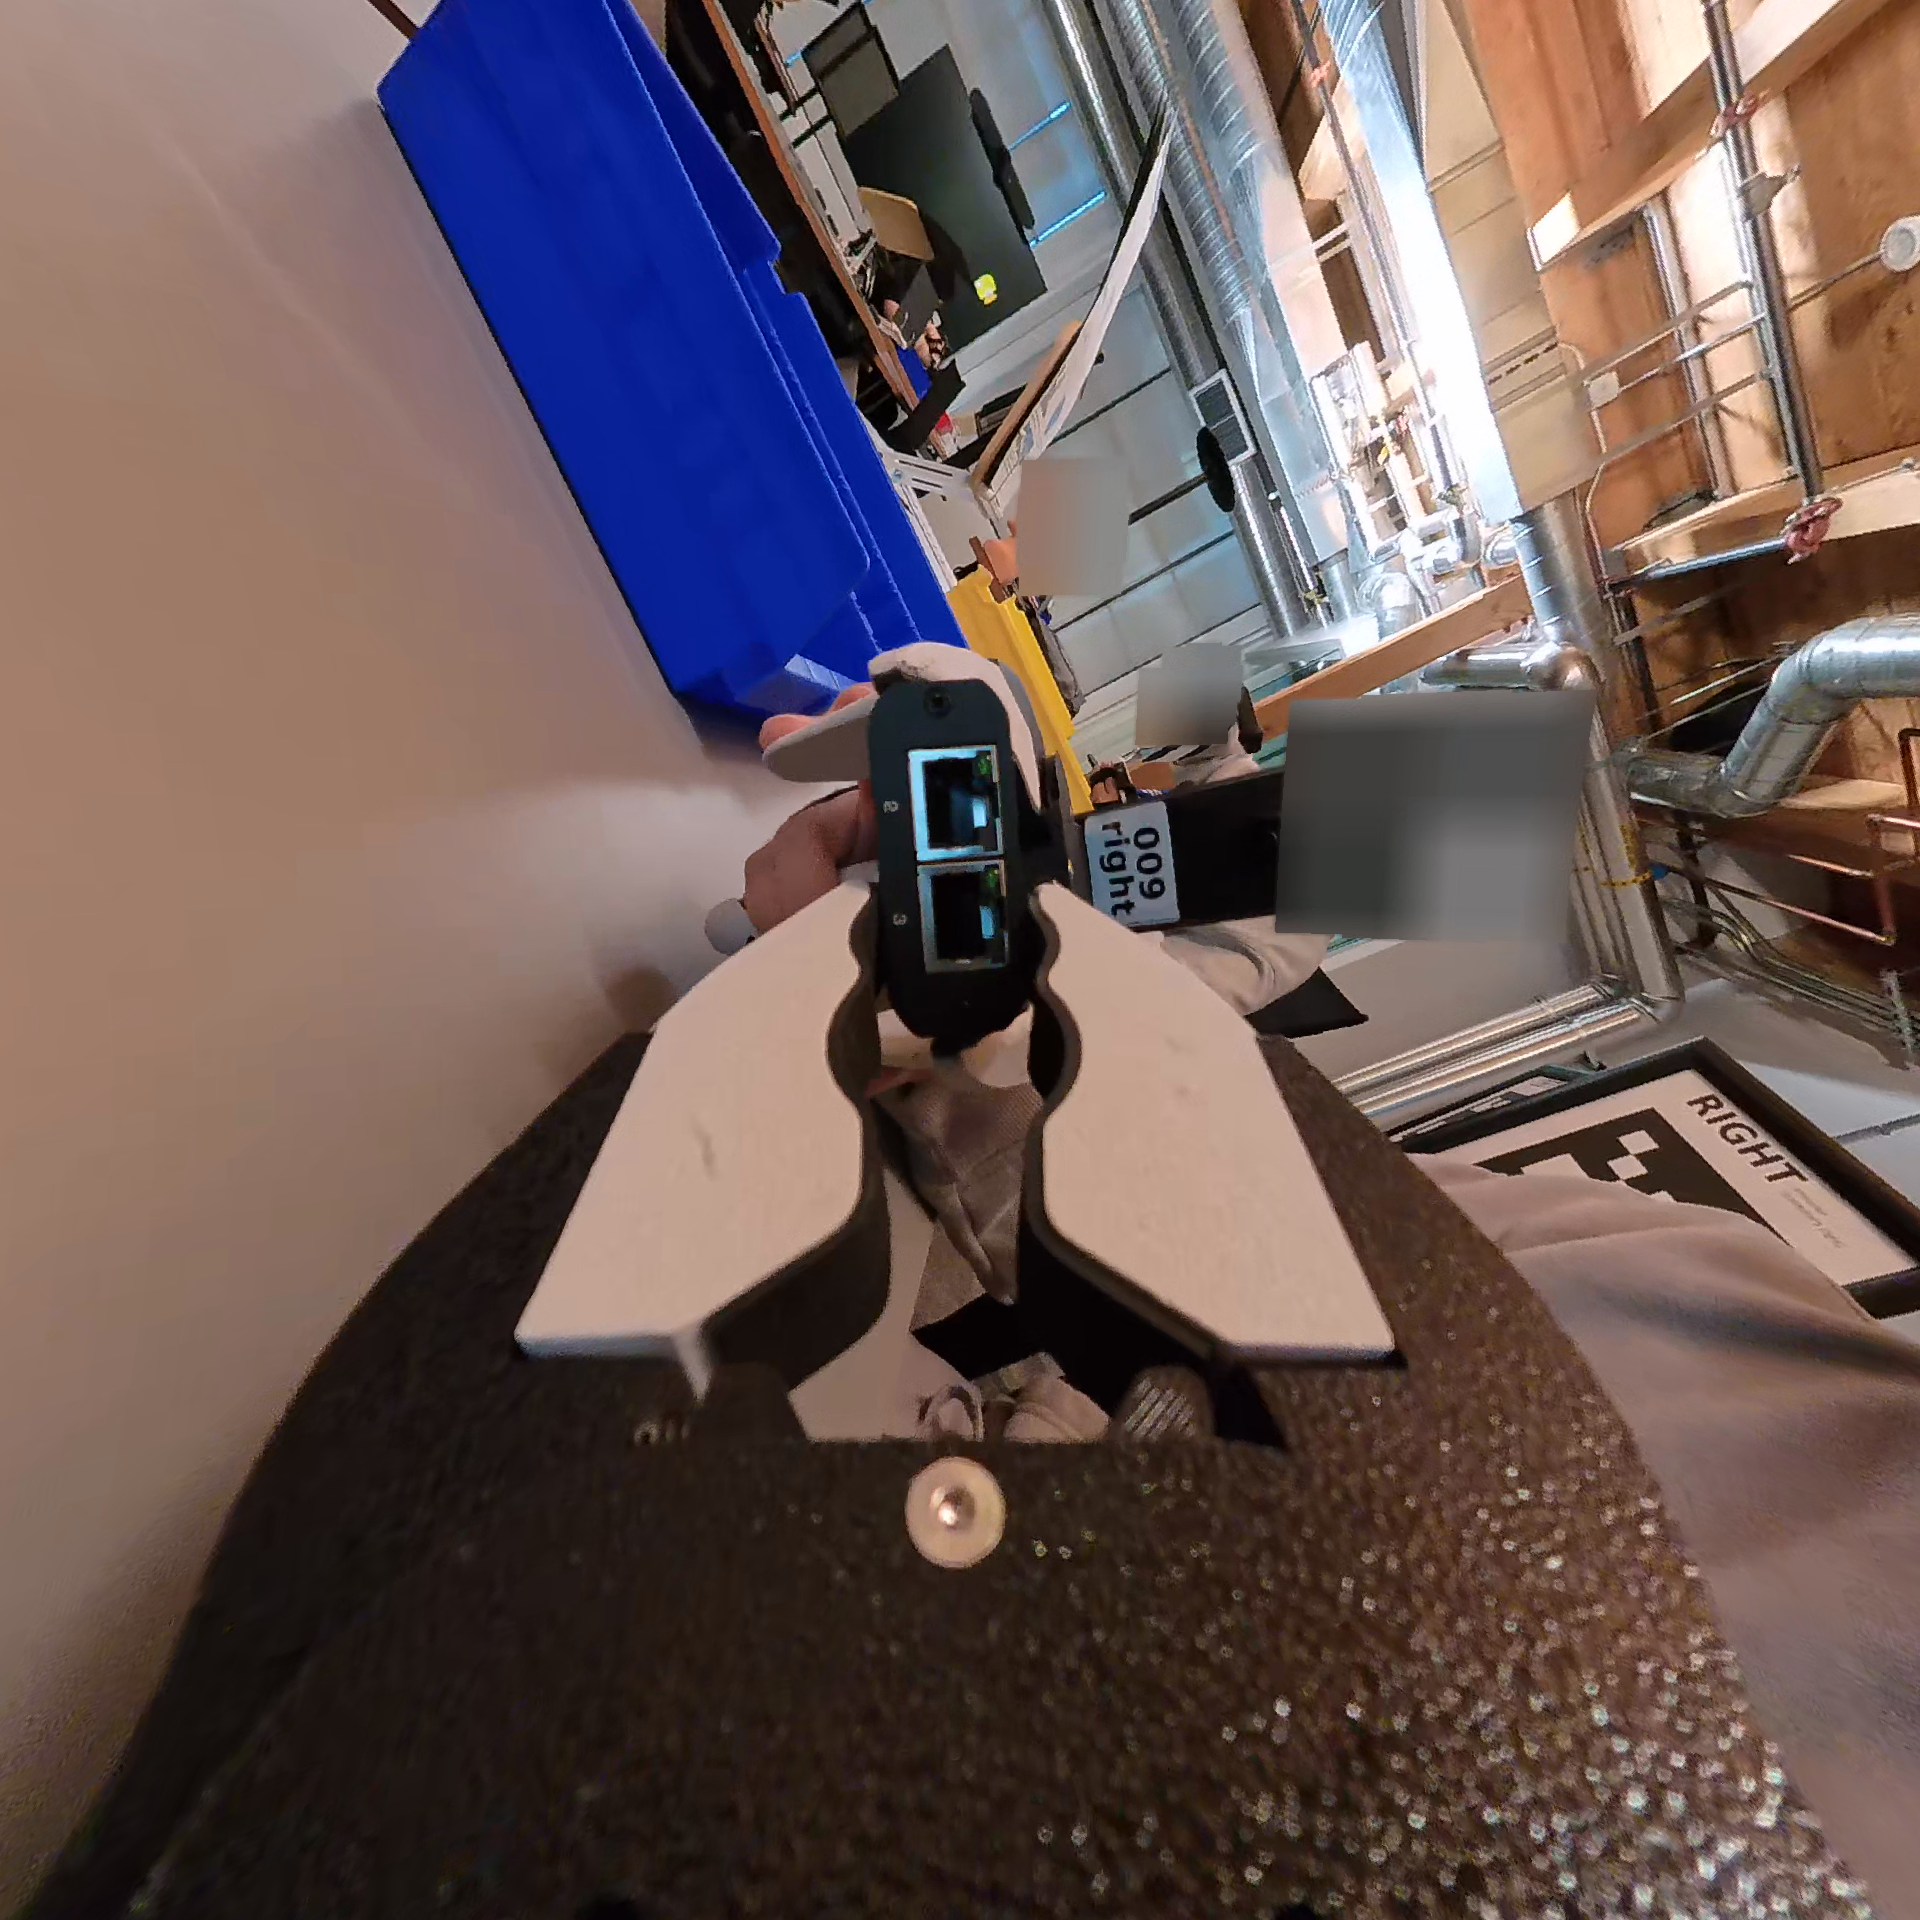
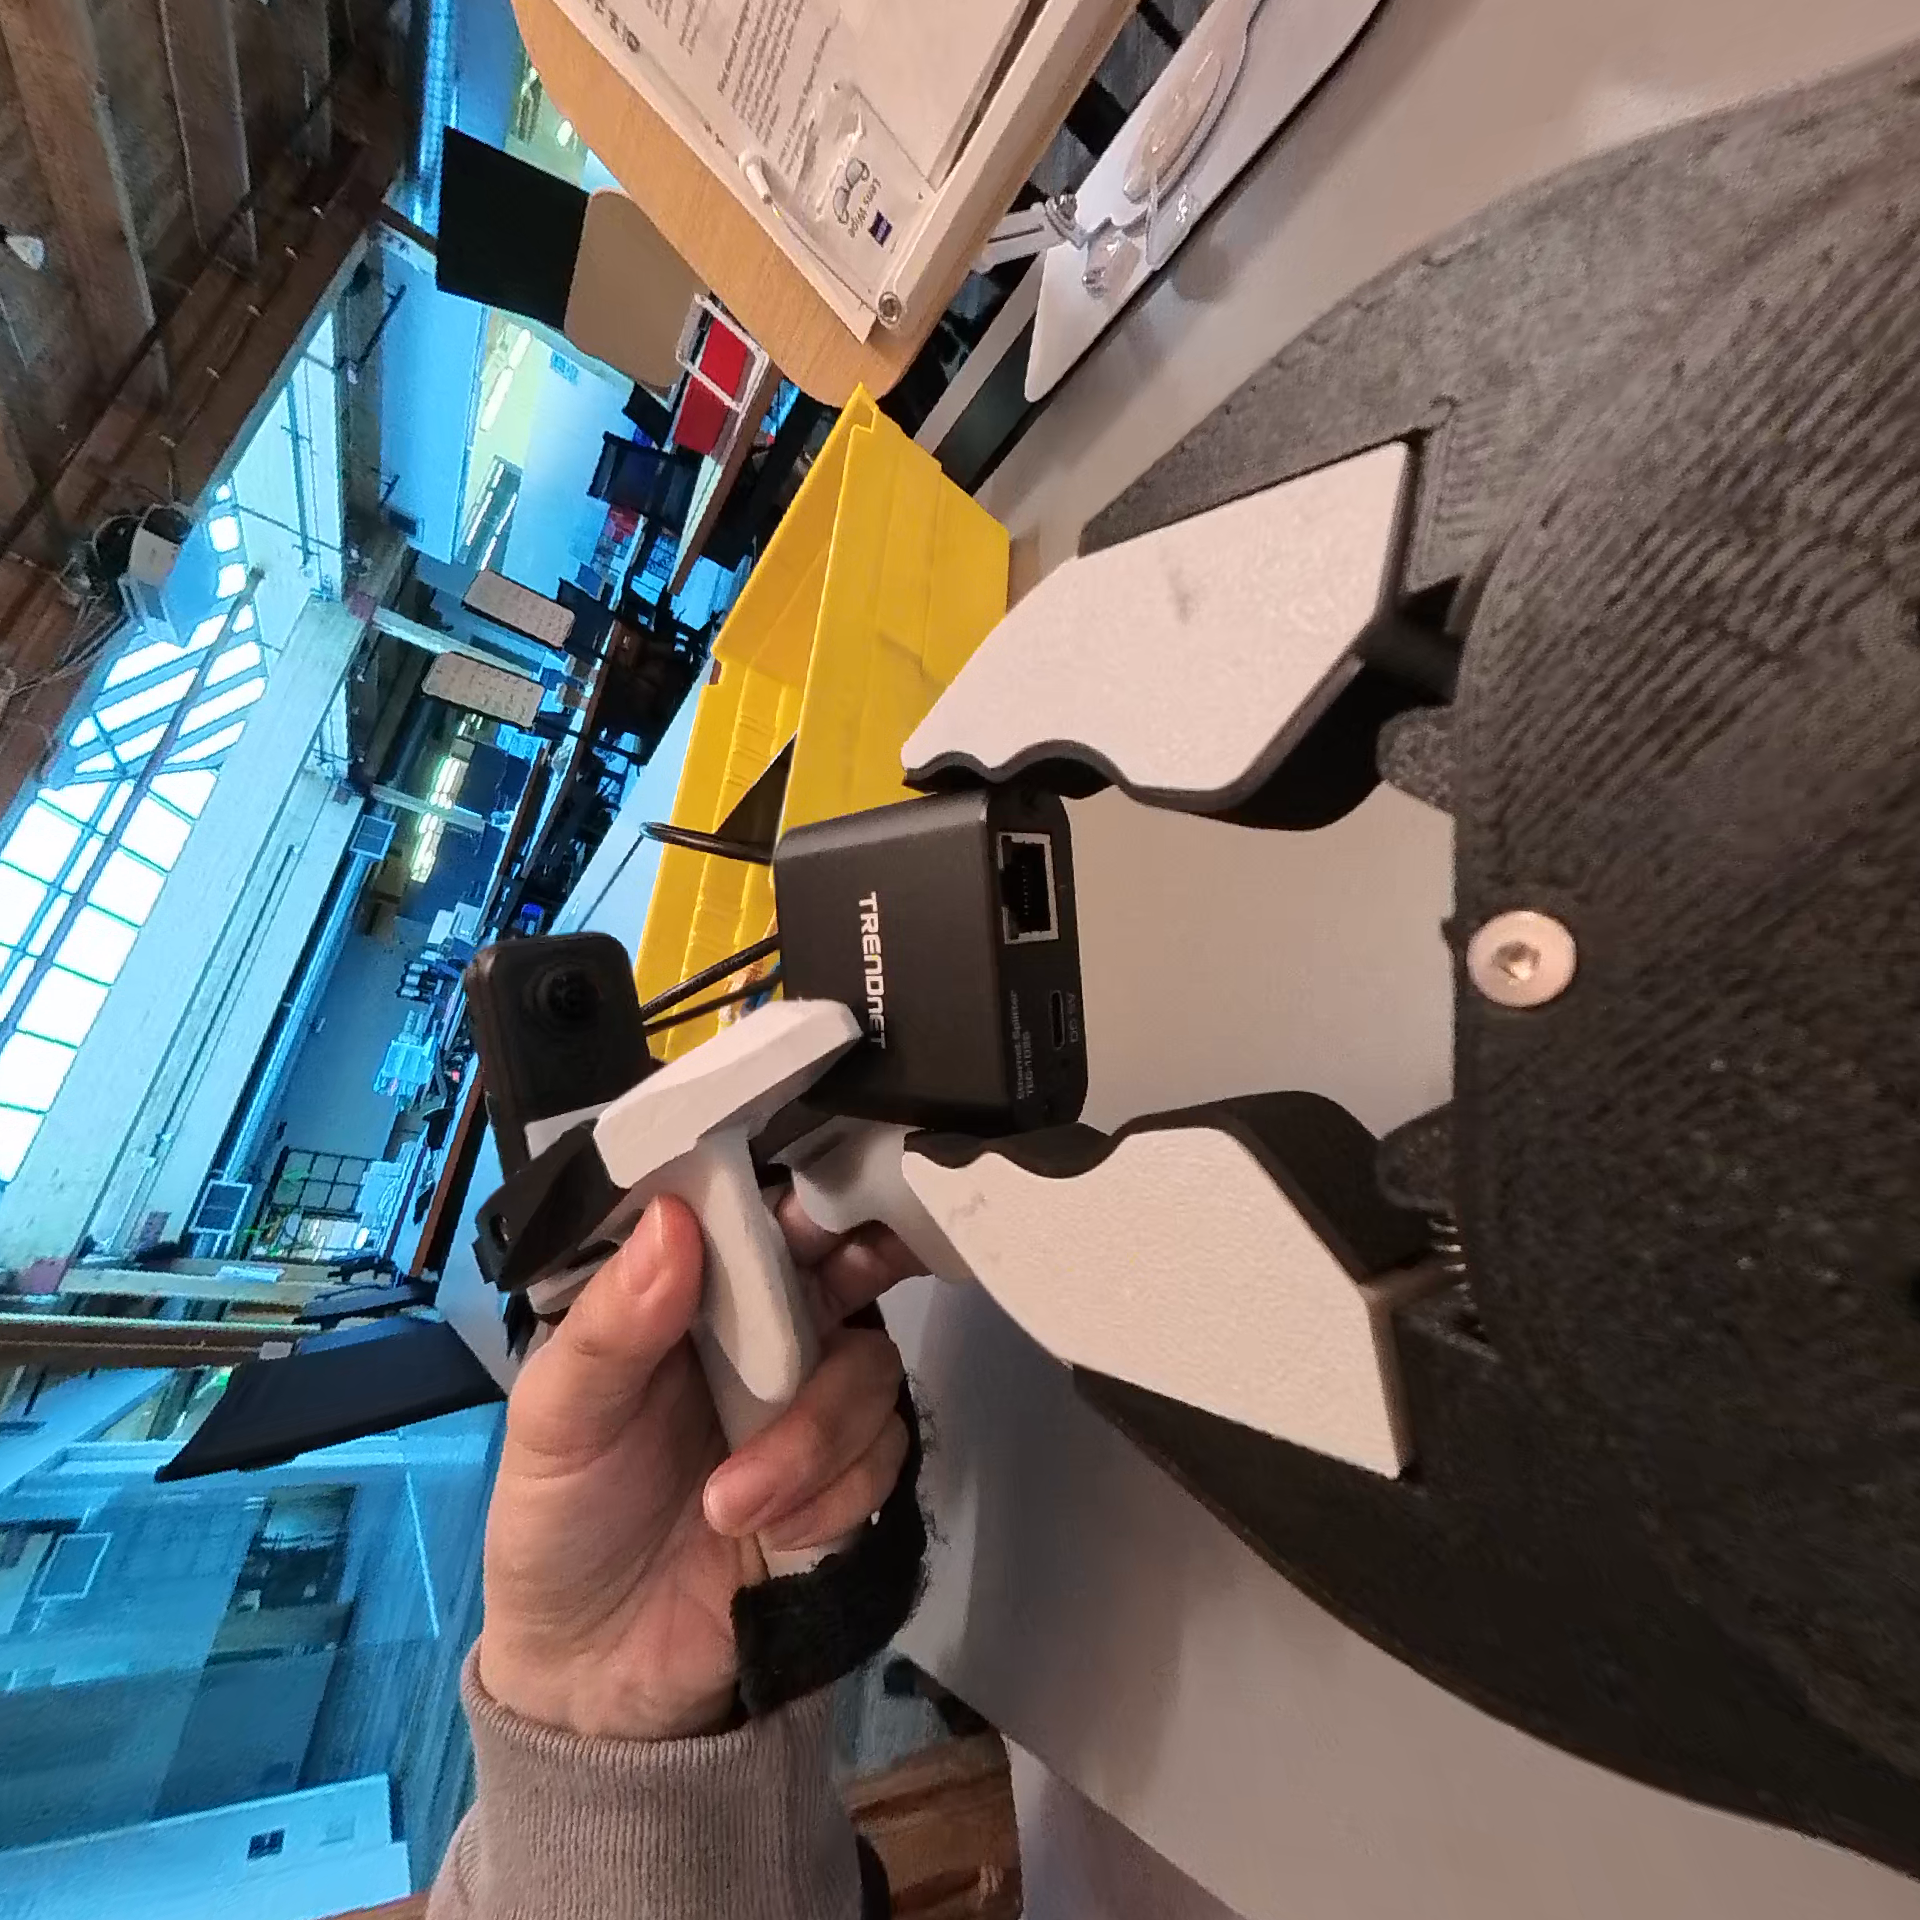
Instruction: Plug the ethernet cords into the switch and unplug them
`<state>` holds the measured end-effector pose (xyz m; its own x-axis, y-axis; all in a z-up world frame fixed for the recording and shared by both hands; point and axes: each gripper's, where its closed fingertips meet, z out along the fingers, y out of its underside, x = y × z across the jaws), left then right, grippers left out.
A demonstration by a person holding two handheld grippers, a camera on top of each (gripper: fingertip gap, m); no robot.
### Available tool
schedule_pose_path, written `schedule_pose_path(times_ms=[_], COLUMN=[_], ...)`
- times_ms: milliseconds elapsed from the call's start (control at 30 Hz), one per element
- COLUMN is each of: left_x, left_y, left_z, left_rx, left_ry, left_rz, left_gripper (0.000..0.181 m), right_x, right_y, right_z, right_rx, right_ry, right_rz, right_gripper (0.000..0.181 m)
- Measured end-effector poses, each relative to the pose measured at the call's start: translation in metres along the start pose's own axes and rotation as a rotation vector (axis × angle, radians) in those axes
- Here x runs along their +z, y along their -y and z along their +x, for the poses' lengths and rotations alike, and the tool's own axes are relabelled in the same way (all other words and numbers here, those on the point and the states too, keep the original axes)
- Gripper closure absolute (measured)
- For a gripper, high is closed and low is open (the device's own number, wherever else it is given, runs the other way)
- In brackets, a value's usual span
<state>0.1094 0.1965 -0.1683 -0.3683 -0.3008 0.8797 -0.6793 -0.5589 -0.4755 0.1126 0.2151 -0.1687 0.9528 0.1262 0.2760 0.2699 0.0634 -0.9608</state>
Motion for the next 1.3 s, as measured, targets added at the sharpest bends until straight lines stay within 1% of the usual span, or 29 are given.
schedule_pose_path(times_ms=[67,133,200,267,333,367,433,467,500,533,567,633,667,733,800,833,900,933,967,1000,1033,1067,1167,1233,1300], left_x=[0.0,0.0,-0.004,-0.017,-0.04,-0.056,-0.095,-0.112,-0.124,-0.133,-0.139,-0.145,-0.146,-0.149,-0.156,-0.161,-0.174,-0.179,-0.184,-0.188,-0.19,-0.192,-0.207,-0.215,-0.222], left_y=[-0.001,-0.001,0.001,0.012,0.031,0.041,0.063,0.07,0.076,0.083,0.087,0.092,0.096,0.099,0.109,0.115,0.123,0.126,0.128,0.129,0.134,0.141,0.154,0.17,0.192], left_z=[0.002,0.004,0.005,0.008,0.011,0.007,-0.009,-0.014,-0.017,-0.02,-0.023,-0.033,-0.04,-0.056,-0.069,-0.077,-0.093,-0.099,-0.103,-0.104,-0.103,-0.101,-0.093,-0.082,-0.064], left_rx=[0.038,0.131,0.272,0.452,0.592,0.645,0.739,0.805,0.883,0.971,1.07,1.283,1.38,1.517,1.656,1.691,1.615,1.56,1.503,1.465,1.465,1.483,1.462,1.538,1.622], left_ry=[0.005,0.028,0.084,0.172,0.308,0.413,0.675,0.772,0.841,0.907,0.959,1.019,1.044,1.054,1.088,1.099,1.128,1.144,1.147,1.145,1.153,1.17,1.217,1.276,1.408], left_rz=[-0.009,-0.021,-0.045,-0.033,0.0,0.012,0.02,-0.005,-0.061,-0.142,-0.265,-0.567,-0.697,-0.958,-1.169,-1.254,-1.371,-1.391,-1.411,-1.429,-1.429,-1.417,-1.424,-1.419,-1.372], left_gripper=[0.157,0.154,0.153,0.153,0.15,0.145,0.143,0.143,0.14,0.131,0.123,0.107,0.098,0.082,0.082,0.082,0.082,0.086,0.099,0.125,0.164,0.177,0.178,0.178,0.178], right_x=[-0.001,-0.001,-0.004,-0.009,-0.015,-0.019,-0.025,-0.027,-0.028,-0.03,-0.031,-0.032,-0.032,-0.033,-0.034,-0.034,-0.035,-0.036,-0.036,-0.036,-0.037,-0.037,-0.038,-0.038,-0.038], right_y=[0.001,0.003,0.005,0.002,0.0,0.0,0.0,-0.001,-0.001,0.0,0.001,0.001,0.001,0.002,0.003,0.003,0.003,0.004,0.004,0.004,0.005,0.005,0.005,0.005,0.005], right_z=[-0.001,-0.001,0.002,0.011,0.021,0.025,0.033,0.035,0.035,0.036,0.037,0.037,0.038,0.038,0.039,0.038,0.039,0.038,0.038,0.039,0.039,0.039,0.04,0.04,0.04], right_rx=[0.022,0.068,0.132,0.182,0.218,0.231,0.241,0.246,0.253,0.255,0.26,0.275,0.28,0.284,0.284,0.284,0.285,0.286,0.289,0.289,0.289,0.29,0.298,0.298,0.299], right_ry=[0.016,0.032,0.035,0.001,-0.029,-0.04,-0.063,-0.073,-0.067,-0.069,-0.07,-0.059,-0.059,-0.052,-0.058,-0.05,-0.06,-0.053,-0.052,-0.058,-0.055,-0.053,-0.055,-0.056,-0.053], right_rz=[-0.003,0.009,0.048,0.075,0.095,0.11,0.13,0.135,0.141,0.15,0.159,0.166,0.171,0.18,0.185,0.187,0.194,0.197,0.199,0.202,0.205,0.208,0.213,0.215,0.213], right_gripper=[0.119,0.119,0.119,0.119,0.119,0.119,0.119,0.119,0.119,0.119,0.119,0.119,0.119,0.119,0.119,0.119,0.119,0.119,0.119,0.12,0.119,0.119,0.119,0.12,0.12])
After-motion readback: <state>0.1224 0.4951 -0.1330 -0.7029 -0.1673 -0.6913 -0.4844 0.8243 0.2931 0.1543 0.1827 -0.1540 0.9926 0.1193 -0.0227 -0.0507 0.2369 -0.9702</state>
